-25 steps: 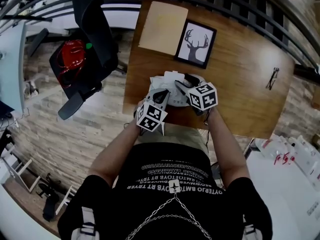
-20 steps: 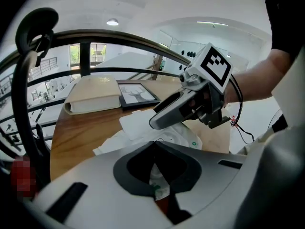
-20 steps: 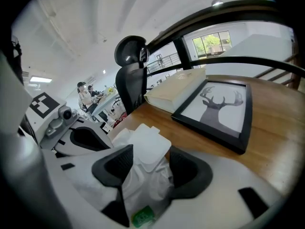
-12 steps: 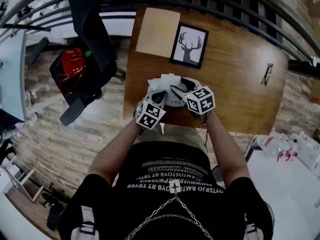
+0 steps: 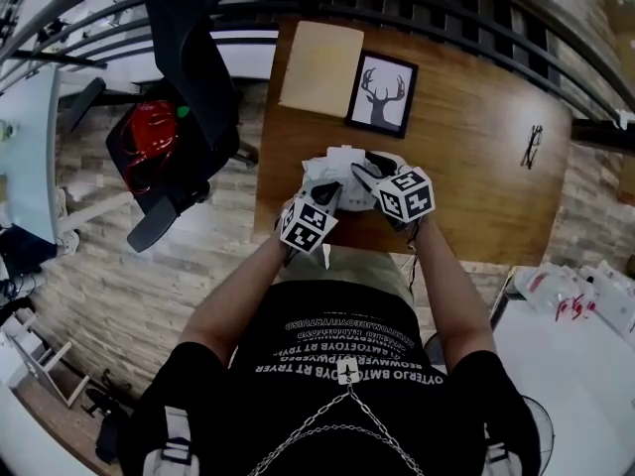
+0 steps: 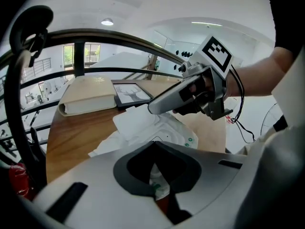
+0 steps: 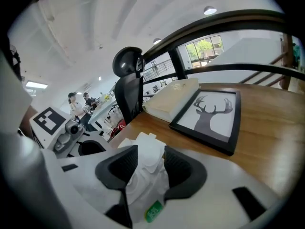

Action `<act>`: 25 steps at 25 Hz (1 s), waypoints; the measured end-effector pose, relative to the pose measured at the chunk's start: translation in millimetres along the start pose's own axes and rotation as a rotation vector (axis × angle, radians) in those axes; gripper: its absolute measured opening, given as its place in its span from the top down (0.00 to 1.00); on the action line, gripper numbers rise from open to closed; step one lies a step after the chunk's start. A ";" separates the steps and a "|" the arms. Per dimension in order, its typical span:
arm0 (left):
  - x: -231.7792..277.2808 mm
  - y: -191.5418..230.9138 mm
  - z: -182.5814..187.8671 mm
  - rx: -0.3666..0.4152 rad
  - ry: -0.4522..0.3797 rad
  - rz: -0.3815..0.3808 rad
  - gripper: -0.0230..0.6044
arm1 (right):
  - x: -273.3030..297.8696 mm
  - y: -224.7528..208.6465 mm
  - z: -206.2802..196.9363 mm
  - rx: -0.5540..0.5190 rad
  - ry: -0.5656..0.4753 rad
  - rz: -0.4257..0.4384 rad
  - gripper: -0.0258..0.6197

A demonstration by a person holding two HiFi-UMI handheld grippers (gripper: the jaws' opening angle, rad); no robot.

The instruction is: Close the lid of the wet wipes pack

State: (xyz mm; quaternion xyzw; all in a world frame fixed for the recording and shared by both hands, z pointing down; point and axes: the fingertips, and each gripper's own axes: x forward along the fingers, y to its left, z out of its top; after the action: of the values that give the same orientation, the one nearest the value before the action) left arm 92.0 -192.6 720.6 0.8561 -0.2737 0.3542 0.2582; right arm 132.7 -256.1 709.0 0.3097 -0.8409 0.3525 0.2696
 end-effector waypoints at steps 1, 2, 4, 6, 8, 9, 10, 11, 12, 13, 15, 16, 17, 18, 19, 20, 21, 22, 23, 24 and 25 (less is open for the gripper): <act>0.5 -0.1 -0.7 0.006 0.002 -0.001 0.92 | -1.2 -0.1 1.0 0.017 -0.010 0.001 0.69; 1.2 -0.1 -1.0 0.011 0.004 -0.002 0.92 | -2.4 0.1 1.9 0.028 -0.018 0.001 0.70; 1.9 -0.3 -0.7 0.017 0.007 -0.006 0.92 | -5.2 0.8 2.8 0.043 -0.030 0.001 0.72; 0.8 -0.4 -0.3 0.018 0.005 -0.009 0.92 | -6.6 1.7 3.4 0.055 -0.032 0.000 0.72; 0.2 -0.1 -0.6 0.019 0.001 -0.013 0.92 | -4.2 0.4 3.1 0.052 -0.017 -0.008 0.71; 0.3 -0.3 -0.8 0.020 0.000 -0.016 0.92 | -1.9 -1.1 2.5 0.043 -0.005 -0.015 0.69; 0.6 -0.6 -0.9 0.021 0.000 -0.020 0.92 | 0.6 -3.0 2.0 0.031 0.005 -0.023 0.67; 1.1 -0.8 -0.8 0.021 0.001 -0.025 0.92 | 3.3 -5.3 1.5 0.020 0.015 -0.031 0.66; 1.6 -0.5 -0.5 0.019 0.002 -0.031 0.92 | 6.4 -7.8 0.9 0.013 0.026 -0.039 0.64; 1.9 0.0 -0.3 0.015 0.004 -0.036 0.92 | 9.9 -10.1 -0.3 0.008 0.039 -0.045 0.62; 1.7 0.0 -0.4 0.004 0.009 -0.046 0.92 | 16.6 -12.1 -4.3 0.006 0.071 -0.045 0.60; 1.4 -0.8 -0.5 -0.001 0.011 -0.050 0.92 | 19.1 -12.0 -6.9 0.006 0.087 -0.041 0.59; 1.0 -1.8 -0.3 -0.005 0.014 -0.053 0.92 | 21.1 -11.6 -9.3 0.005 0.101 -0.036 0.58; 0.5 -2.7 0.2 -0.007 0.016 -0.056 0.92 | 23.0 -11.1 -11.2 0.002 0.113 -0.032 0.58; 0.3 -3.1 1.0 -0.007 0.018 -0.059 0.92 | 25.0 -10.6 -12.5 -0.002 0.122 -0.030 0.58; 0.8 -2.9 1.7 -0.008 0.018 -0.061 0.92 | 27.1 -10.3 -12.9 -0.009 0.127 -0.030 0.58; 1.8 -2.2 2.2 -0.010 0.017 -0.063 0.92 | 28.6 -10.2 -12.1 -0.019 0.127 -0.034 0.59; 2.9 -1.1 2.3 -0.013 0.017 -0.064 0.92 | 29.2 -10.5 -10.3 -0.029 0.119 -0.042 0.59; 3.7 -0.1 1.8 -0.017 0.020 -0.065 0.92 | 28.5 -11.1 -7.8 -0.036 0.106 -0.052 0.61; 4.0 0.6 0.7 -0.020 0.027 -0.067 0.92 | 26.8 -11.4 -5.2 -0.035 0.089 -0.059 0.65; 3.9 1.1 -0.3 -0.020 0.034 -0.071 0.92 | 24.6 -11.0 -2.8 -0.025 0.072 -0.061 0.68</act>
State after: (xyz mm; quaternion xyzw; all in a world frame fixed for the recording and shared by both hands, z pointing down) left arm 93.5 -194.3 724.0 0.8565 -0.2424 0.3567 0.2837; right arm 124.9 -268.3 731.9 0.3188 -0.8252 0.3444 0.3142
